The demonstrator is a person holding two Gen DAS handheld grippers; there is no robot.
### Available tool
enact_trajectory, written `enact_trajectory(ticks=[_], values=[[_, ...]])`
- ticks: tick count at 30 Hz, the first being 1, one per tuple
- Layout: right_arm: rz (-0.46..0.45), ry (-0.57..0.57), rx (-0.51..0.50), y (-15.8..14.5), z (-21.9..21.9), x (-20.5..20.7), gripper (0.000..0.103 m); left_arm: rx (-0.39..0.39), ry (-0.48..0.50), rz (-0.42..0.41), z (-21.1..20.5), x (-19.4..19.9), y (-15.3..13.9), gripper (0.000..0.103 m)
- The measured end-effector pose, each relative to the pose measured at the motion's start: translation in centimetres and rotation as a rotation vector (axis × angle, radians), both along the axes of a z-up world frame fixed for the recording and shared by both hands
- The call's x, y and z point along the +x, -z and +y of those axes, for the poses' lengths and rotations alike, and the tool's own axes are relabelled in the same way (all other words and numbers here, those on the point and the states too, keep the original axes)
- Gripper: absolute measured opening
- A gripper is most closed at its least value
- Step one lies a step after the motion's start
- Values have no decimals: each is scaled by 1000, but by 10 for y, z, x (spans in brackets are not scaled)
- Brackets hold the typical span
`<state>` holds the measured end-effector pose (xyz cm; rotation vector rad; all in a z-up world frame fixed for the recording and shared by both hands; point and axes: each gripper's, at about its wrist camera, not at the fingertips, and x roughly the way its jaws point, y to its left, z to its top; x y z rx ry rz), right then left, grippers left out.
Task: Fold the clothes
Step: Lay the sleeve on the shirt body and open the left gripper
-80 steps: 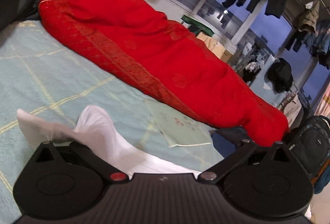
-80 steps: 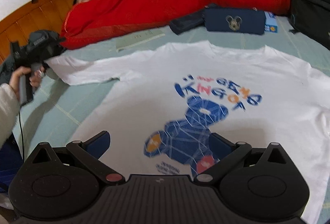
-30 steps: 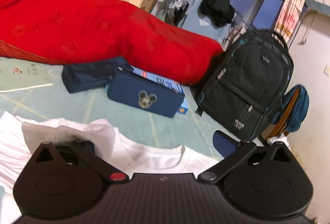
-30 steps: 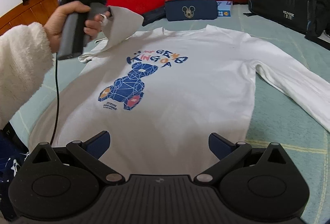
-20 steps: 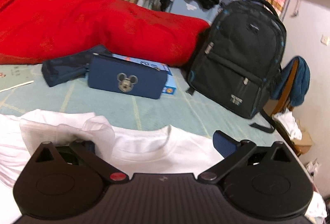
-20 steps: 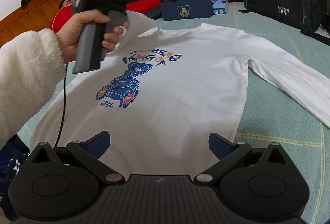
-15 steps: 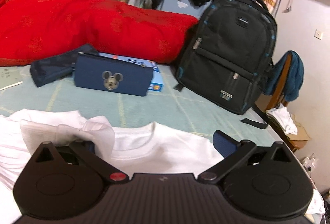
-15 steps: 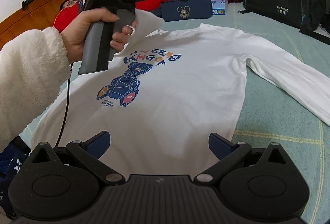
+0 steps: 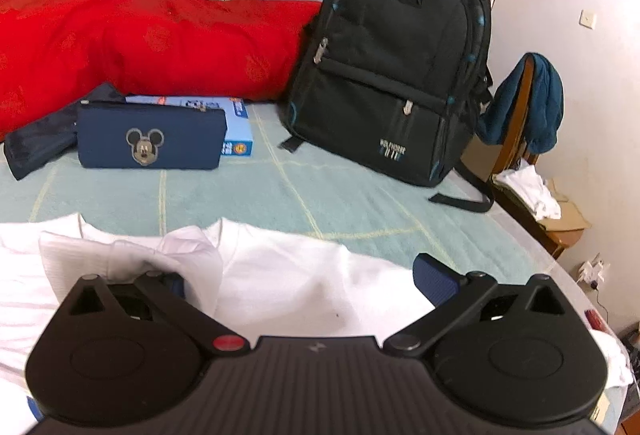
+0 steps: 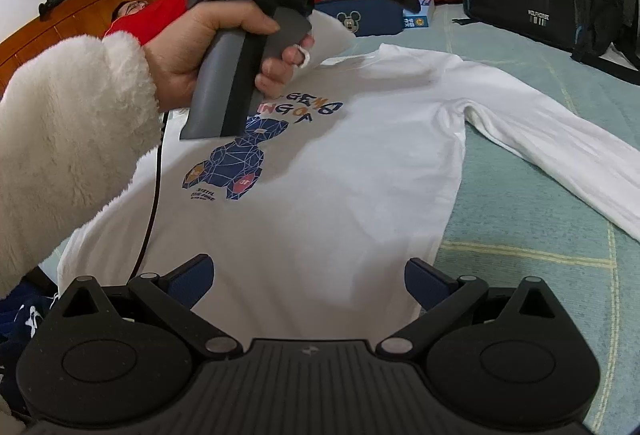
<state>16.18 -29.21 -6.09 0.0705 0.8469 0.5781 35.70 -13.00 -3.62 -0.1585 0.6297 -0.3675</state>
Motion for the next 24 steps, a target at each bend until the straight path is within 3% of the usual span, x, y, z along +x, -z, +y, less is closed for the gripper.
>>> enact_trajectory(ticks=[7, 16, 19, 24], values=[[7, 11, -4, 2, 1, 2, 103, 57, 100, 104, -3, -8, 28, 102], [-18, 62, -20, -1, -14, 4, 103, 144, 259, 100, 15, -59, 27, 102], [-12, 96, -22, -1, -24, 10, 103, 145, 283, 109, 37, -78, 24, 102], [-37, 147, -74, -10, -29, 28, 103, 167, 228, 59, 79, -107, 19, 102]])
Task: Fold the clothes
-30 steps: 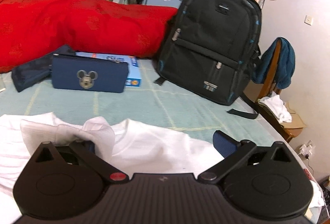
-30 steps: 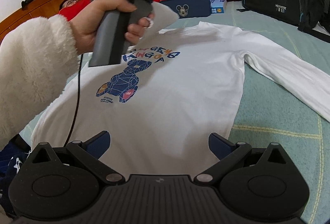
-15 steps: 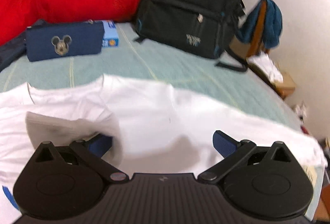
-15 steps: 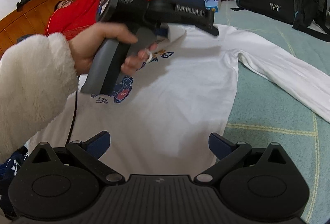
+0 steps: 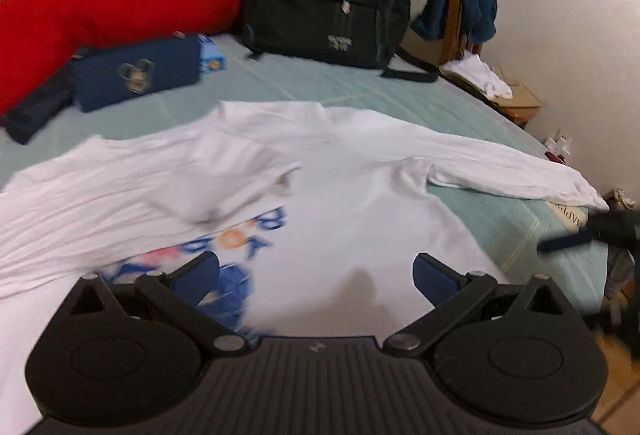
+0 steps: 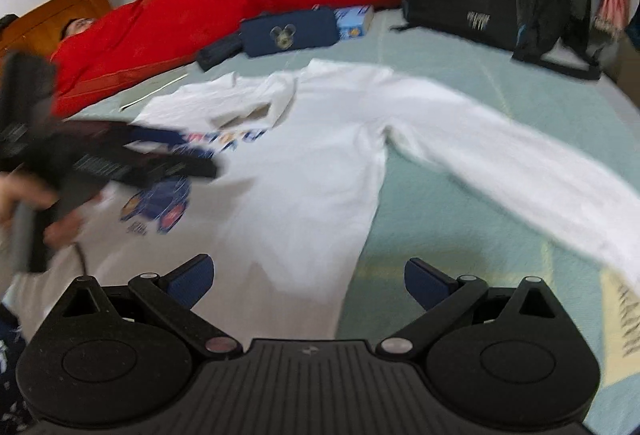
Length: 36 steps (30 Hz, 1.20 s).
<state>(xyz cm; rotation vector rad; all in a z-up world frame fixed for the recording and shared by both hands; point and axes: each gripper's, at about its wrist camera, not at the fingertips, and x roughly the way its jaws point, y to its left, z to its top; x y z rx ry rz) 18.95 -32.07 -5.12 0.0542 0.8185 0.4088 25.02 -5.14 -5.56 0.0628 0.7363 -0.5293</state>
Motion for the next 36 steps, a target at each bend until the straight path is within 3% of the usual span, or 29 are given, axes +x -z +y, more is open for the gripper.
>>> enact_trajectory(ticks=[8, 14, 19, 25, 27, 29, 36], values=[[-120, -41, -123, -42, 45, 43, 103, 120, -232, -74, 57, -32, -17, 102], [-162, -142, -226, -59, 118, 88, 103, 200, -273, -146, 86, -64, -27, 102], [-113, -191, -315, -45, 181, 135, 103, 231, -303, -169, 101, -82, -18, 102], [22, -187, -440, 4, 230, 185, 103, 178, -353, -134, 119, -94, -5, 102], [32, -168, -491, 17, 235, 193, 103, 174, -368, -125, 122, -96, -4, 102], [54, -160, -476, 22, 231, 198, 103, 173, -372, -127, 123, -100, -3, 102], [9, -30, -514, 1, 185, 200, 103, 161, -369, -130, 121, -100, -6, 102]])
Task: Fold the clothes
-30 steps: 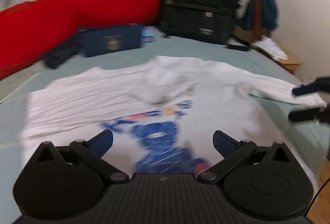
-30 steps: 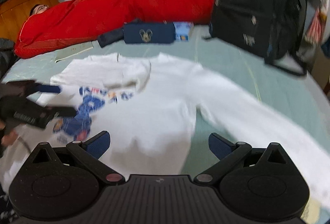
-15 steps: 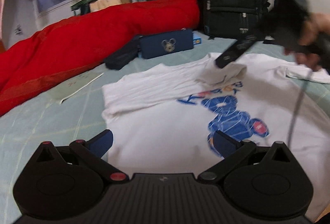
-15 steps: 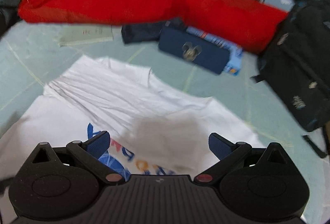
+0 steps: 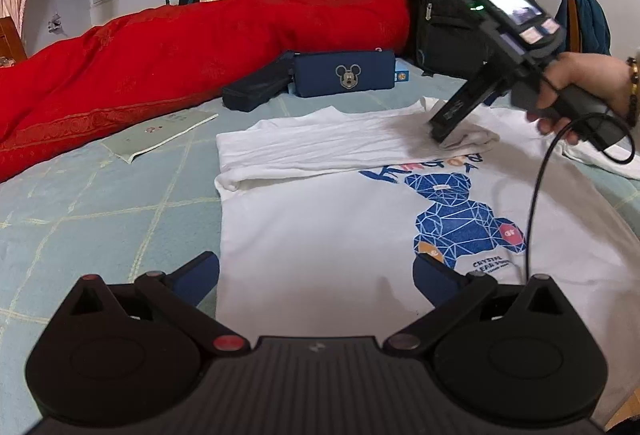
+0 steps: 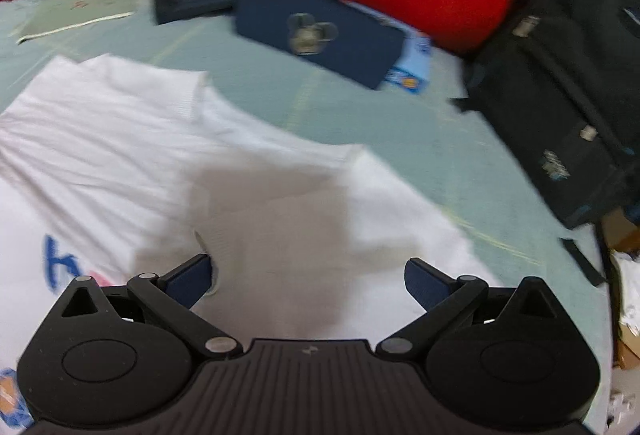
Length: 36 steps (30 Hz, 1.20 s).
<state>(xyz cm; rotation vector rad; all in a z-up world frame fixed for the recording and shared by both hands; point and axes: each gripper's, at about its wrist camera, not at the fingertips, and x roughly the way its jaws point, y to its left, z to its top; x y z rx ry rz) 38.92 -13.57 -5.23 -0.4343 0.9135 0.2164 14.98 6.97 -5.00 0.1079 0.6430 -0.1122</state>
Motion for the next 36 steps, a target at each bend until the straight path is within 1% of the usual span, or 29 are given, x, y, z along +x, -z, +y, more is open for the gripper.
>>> enact_trajectory(ticks=[5, 8, 9, 11, 13, 15, 16, 18, 20, 21, 23, 25, 26, 28, 29, 31, 36], values=[[-46, 127, 4, -11, -52, 1, 103, 12, 14, 3, -7, -1, 0, 102], [-53, 203, 47, -17, -83, 1, 103, 25, 15, 3, -11, -1, -1, 102], [-60, 200, 84, -19, -89, -1, 103, 27, 15, 1, -12, -1, -1, 102], [-66, 153, 179, -26, -93, -11, 103, 30, 17, 0, -14, -1, -1, 102], [-64, 50, 266, -30, -86, -23, 103, 28, 23, 1, -16, -1, -2, 102], [-81, -95, 283, -31, -70, -39, 92, 32, 25, 3, -17, -2, -2, 102], [-93, -172, 250, -28, -60, -48, 88, 33, 26, 5, -17, -3, -1, 102], [-103, -301, 132, -17, -42, -66, 70, 34, 25, 11, -17, -4, 0, 102], [-117, -396, 25, -5, -31, -81, 60, 32, 22, 13, -16, -3, 0, 102], [-125, -427, -10, 0, -29, -86, 59, 31, 21, 15, -17, -3, 0, 102], [-150, -466, -51, 8, -24, -92, 58, 34, 24, 15, -19, -2, 0, 102], [-171, -485, -60, 11, -21, -93, 57, 37, 30, 16, -22, -2, 0, 102], [-170, -497, -56, 13, -18, -91, 54, 39, 33, 17, -23, -2, 0, 102], [-166, -517, -45, 15, -14, -87, 30, 41, 41, 15, -25, -3, 0, 102], [-155, -508, -33, 15, -14, -84, 9, 42, 42, 16, -26, -4, 0, 102], [-149, -467, -2, 12, -20, -76, 9, 46, 39, 19, -26, -3, 0, 102], [-175, -302, 130, -9, -60, -69, 9, 48, 32, 26, -27, -1, 1, 102]])
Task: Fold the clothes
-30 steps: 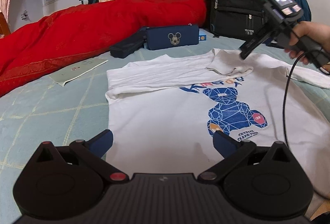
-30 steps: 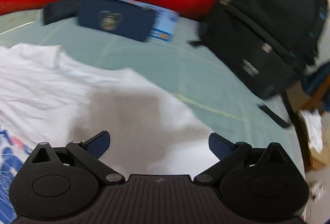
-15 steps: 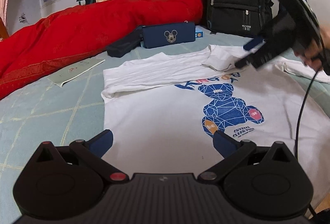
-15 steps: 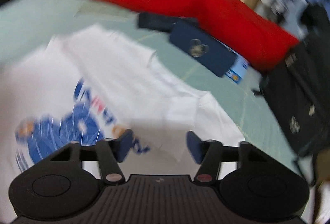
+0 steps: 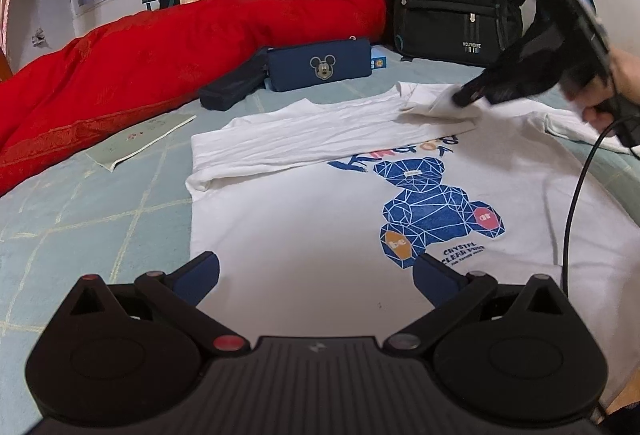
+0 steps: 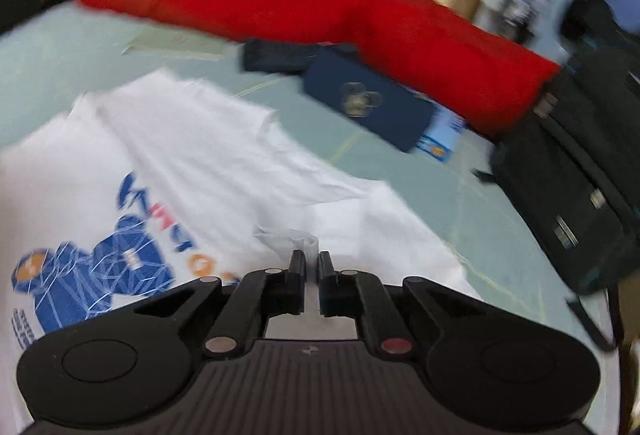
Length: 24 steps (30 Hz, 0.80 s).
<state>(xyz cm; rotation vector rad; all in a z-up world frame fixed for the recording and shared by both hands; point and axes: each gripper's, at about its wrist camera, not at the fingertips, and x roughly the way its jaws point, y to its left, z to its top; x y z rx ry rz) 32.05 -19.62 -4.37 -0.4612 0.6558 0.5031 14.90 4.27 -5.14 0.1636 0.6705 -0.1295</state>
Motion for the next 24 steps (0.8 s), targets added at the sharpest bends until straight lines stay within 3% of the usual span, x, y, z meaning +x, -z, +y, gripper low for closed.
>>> enact_trajectory(ticks=[5, 7, 10, 12, 19, 22, 24], values=[[57, 198, 149, -7, -50, 10, 10, 3, 16, 5, -6, -1, 0, 102], [103, 272, 190, -3, -67, 13, 16, 5, 22, 3, -8, -2, -1, 102], [127, 359, 196, 3, -81, 11, 33, 11, 30, 0, -10, -3, -2, 102], [100, 377, 184, 3, -82, 5, 53, 15, 32, 1, -11, -3, -2, 102], [37, 262, 233, -13, -53, 8, 60, 13, 25, 12, -10, 1, 0, 102], [75, 240, 250, -2, -36, 29, 63, 11, 30, 7, -5, 5, -2, 102], [131, 267, 238, 15, -31, 42, 70, 10, 37, -13, 2, 10, -6, 102]])
